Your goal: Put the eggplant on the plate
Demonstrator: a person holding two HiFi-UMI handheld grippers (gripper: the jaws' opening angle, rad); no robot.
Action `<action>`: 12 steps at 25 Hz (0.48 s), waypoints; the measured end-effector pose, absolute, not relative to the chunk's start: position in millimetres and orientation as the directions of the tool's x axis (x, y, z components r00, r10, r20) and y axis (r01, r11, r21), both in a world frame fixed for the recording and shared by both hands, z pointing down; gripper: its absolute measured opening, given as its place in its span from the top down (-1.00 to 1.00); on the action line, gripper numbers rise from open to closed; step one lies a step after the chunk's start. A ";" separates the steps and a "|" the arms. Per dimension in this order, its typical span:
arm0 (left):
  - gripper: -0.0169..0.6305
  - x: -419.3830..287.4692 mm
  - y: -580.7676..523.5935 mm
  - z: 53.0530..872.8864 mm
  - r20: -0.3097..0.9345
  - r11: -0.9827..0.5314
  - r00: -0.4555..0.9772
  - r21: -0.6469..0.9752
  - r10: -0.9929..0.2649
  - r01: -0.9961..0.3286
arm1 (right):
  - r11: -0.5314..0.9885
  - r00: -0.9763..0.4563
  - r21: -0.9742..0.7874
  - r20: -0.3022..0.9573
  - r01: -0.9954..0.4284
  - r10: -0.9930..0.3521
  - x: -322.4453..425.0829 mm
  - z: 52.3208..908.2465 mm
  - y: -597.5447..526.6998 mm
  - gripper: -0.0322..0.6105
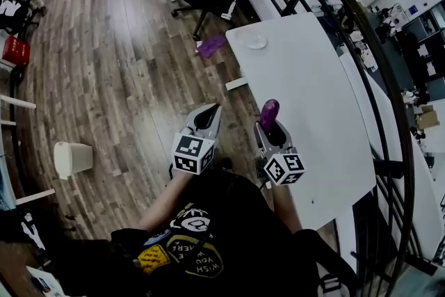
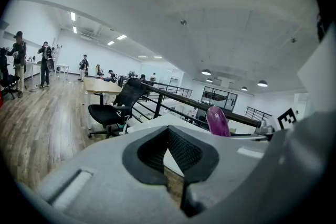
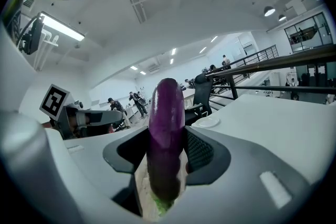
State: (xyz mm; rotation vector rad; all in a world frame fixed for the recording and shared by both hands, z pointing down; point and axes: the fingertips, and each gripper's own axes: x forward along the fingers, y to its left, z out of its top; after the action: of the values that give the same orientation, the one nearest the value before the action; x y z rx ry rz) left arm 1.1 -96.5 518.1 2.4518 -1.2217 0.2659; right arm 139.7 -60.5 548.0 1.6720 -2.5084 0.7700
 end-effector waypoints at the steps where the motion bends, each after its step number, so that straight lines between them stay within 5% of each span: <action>1: 0.93 -5.7 -108.4 519.3 0.332 -0.544 0.603 0.261 -0.725 -0.798 | 0.298 -0.417 -0.375 0.290 -0.878 -0.862 136.1 548.1 -73.3 0.24; 12: 0.93 -44.1 -208.7 527.5 0.325 -0.598 0.666 0.292 -0.672 -0.746 | 0.233 -0.339 -0.322 0.326 -0.918 -0.883 102.8 551.1 -164.9 0.24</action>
State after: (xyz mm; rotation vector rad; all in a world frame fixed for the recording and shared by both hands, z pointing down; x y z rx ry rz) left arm -44.1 -208.7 527.5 2.4791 -1.1114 0.2531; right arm 102.8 -164.9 551.1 1.7609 -2.4068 0.7144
